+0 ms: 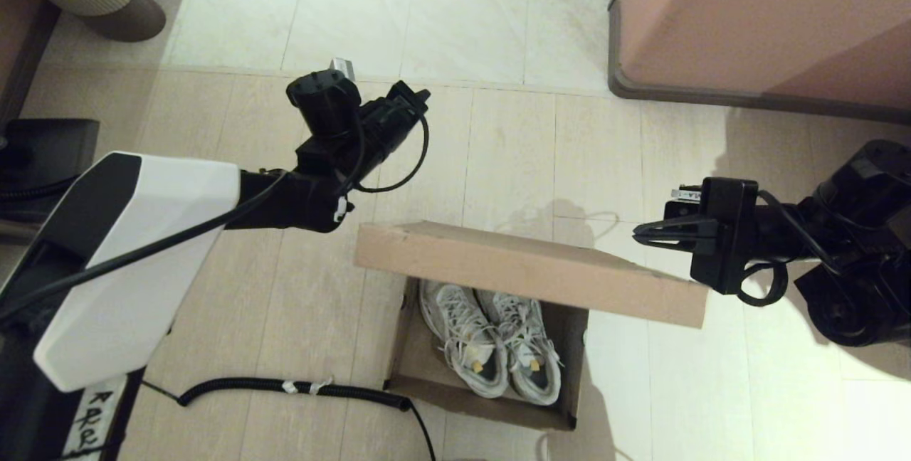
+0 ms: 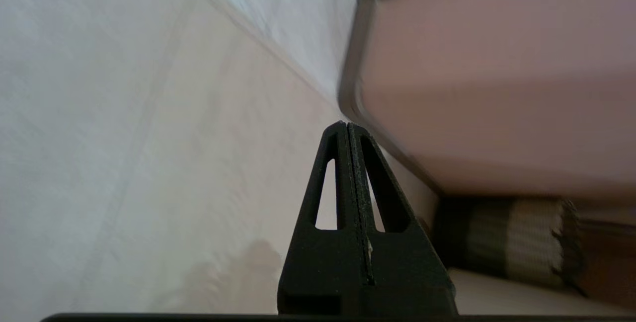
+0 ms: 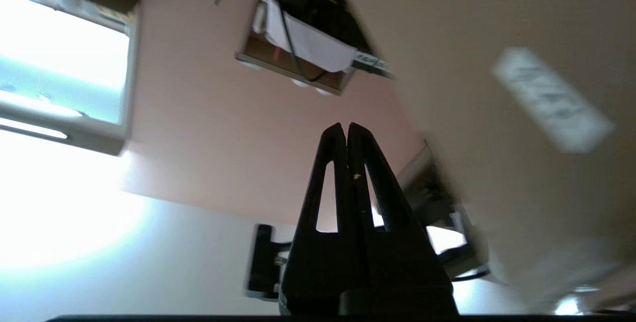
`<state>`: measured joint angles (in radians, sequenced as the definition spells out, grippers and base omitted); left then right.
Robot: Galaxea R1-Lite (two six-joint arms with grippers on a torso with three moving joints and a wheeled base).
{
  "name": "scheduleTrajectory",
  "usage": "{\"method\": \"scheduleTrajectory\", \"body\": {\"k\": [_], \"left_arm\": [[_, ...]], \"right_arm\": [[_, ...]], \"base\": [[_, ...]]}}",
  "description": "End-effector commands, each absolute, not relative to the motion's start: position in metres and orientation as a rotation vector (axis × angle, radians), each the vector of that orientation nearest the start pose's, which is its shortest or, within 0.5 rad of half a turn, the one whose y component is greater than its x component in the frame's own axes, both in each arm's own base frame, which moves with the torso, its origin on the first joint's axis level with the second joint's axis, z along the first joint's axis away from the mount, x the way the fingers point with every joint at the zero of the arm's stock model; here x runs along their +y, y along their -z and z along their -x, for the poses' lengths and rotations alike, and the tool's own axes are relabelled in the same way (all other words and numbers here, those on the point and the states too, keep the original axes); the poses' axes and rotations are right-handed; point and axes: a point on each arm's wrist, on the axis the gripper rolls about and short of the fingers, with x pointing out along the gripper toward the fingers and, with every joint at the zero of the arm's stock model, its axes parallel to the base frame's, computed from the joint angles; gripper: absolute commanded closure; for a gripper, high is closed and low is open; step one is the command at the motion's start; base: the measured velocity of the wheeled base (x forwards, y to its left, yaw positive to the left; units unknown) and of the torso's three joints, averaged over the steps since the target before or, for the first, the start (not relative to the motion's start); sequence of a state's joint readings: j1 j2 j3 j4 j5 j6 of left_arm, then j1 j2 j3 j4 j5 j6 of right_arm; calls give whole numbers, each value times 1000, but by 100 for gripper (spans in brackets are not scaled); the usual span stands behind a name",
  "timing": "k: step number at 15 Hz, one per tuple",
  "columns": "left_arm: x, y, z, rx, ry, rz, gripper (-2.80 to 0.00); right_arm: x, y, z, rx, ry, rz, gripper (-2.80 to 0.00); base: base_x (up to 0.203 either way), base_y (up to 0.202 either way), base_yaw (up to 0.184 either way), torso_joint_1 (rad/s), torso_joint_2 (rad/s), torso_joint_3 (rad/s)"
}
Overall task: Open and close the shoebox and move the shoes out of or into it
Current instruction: Close the shoe box
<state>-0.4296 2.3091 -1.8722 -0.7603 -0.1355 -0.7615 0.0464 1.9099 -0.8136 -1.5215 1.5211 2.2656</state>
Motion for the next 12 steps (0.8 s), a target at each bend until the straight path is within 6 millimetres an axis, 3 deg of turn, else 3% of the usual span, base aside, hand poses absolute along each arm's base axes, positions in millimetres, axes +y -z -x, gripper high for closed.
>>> {"method": "scheduleTrajectory", "body": {"k": [1,3,6,9,11,12], "left_arm": [[-224,-260,-421,-79,708,792,0],[-245,-249,-398,-3,732,785,0],[-271,-230,-360,89,753,725,0],[-288,-198,-330,161,716,639,0],[-297,-177,-307,189,686,576,0],[-300,-172,-294,181,689,551,0]], "right_arm": [[41,-191,-309,1385,-1123,-1371,0],[42,-185,-306,1290,-1151,-1347,0],[47,-184,-314,914,-1024,-1549,0],[46,-184,-314,628,-895,-1636,0],[52,-176,-313,510,-797,-1596,0],[58,-167,-315,488,-664,-1570,0]], "base": [[0,0,0,0,0,0],[0,0,0,0,0,0],[0,0,0,0,0,0],[0,0,0,0,0,0],[0,0,0,0,0,0],[0,0,0,0,0,0]]}}
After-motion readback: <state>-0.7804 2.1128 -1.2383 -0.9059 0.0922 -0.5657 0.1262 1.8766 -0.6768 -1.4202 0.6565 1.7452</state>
